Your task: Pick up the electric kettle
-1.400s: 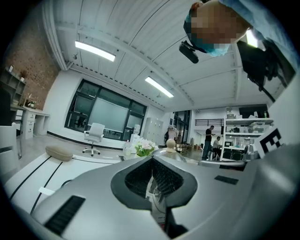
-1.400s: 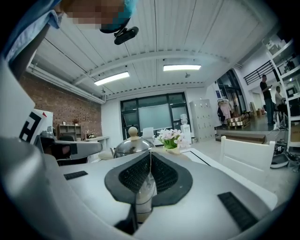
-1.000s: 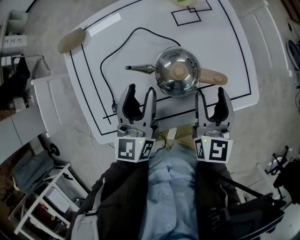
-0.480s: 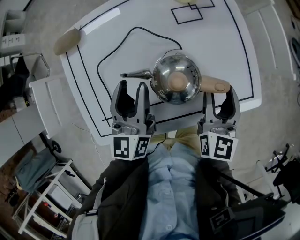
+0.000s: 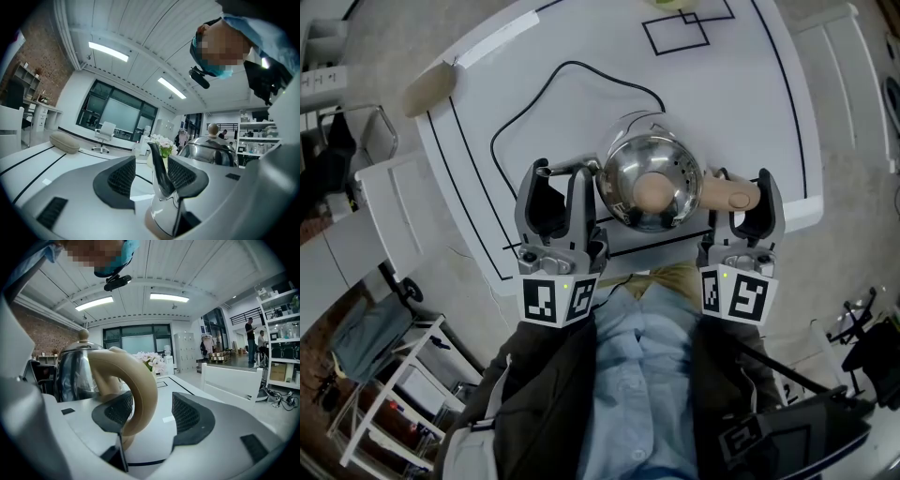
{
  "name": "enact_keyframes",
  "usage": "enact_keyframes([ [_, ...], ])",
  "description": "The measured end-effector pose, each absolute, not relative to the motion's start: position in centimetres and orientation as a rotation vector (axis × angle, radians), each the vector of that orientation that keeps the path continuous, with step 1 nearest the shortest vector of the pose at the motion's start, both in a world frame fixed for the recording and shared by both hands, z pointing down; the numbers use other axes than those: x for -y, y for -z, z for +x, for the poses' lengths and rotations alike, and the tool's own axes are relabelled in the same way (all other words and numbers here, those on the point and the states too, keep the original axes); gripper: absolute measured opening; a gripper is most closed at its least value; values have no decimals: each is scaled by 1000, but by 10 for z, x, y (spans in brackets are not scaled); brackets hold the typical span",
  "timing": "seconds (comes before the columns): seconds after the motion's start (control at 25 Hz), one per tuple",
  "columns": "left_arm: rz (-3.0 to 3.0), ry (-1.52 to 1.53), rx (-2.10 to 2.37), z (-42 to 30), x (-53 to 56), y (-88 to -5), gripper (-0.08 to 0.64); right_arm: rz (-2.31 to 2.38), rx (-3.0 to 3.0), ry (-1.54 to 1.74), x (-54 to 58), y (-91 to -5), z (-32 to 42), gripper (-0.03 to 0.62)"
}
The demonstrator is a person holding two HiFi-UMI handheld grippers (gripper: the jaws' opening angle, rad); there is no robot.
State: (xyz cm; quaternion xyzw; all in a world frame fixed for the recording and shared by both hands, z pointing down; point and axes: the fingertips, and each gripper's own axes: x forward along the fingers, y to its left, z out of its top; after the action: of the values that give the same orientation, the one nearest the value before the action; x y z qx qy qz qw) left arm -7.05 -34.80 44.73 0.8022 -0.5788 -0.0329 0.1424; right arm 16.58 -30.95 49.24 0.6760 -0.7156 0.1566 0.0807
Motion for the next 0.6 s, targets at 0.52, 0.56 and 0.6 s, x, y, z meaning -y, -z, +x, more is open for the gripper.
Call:
enact_keyframes([
  [0.52,2341,150,1623,-63,380,-440,216,1974,2167,-386,344,-487,168,249],
  [0.56,2347,149,1618,-61,381,-439,215,1969,2171,-380,345,-486,169,249],
  [0.6,2353,148,1613,-60,382,-438,215,1964,2174,-373,346,-485,170,247],
])
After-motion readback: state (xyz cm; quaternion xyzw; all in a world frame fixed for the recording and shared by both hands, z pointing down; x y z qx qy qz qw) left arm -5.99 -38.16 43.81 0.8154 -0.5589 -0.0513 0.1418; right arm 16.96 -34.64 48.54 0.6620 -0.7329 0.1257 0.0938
